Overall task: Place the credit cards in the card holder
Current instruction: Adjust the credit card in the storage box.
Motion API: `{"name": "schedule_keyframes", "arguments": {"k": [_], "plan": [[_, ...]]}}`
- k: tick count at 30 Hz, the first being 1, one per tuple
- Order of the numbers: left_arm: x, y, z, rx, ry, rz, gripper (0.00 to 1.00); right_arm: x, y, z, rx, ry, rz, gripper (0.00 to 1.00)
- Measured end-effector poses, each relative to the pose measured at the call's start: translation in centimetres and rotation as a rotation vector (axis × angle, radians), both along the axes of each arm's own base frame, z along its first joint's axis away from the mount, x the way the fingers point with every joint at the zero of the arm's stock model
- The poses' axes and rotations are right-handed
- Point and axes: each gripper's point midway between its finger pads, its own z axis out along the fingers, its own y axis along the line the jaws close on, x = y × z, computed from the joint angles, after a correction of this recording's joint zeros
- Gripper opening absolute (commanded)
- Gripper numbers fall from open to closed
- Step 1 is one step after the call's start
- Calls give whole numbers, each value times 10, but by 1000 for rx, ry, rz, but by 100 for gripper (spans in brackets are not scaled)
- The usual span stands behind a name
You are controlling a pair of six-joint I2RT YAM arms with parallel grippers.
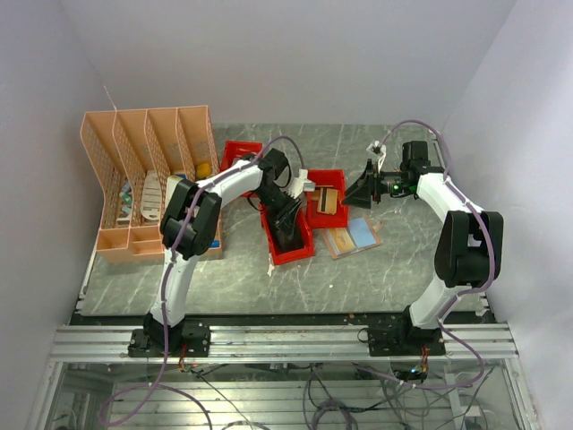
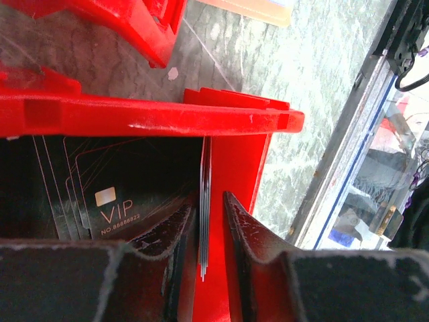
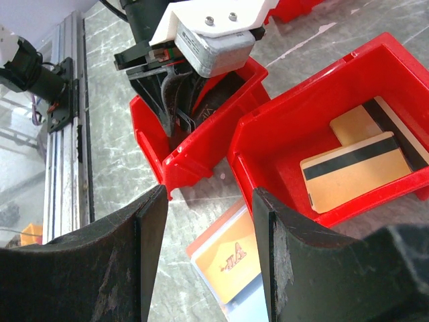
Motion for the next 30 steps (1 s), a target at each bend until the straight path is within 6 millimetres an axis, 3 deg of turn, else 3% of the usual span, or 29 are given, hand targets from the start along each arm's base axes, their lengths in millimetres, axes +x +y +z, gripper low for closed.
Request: {"name": "schedule_keyframes", "arguments": {"k": [11, 17, 24, 30], "plan": [[-8, -6, -14, 18, 27, -16, 26, 0, 0, 1, 3, -8, 6, 54], [-11, -8, -16, 22, 34, -21, 7, 1, 0, 2, 3, -14, 7, 54], [-9, -5, -14, 22, 36, -19, 9, 1, 0, 2, 4, -14, 7, 54], [0, 3, -9, 19, 36, -1, 19, 1, 0, 2, 3, -15, 7, 54]]}}
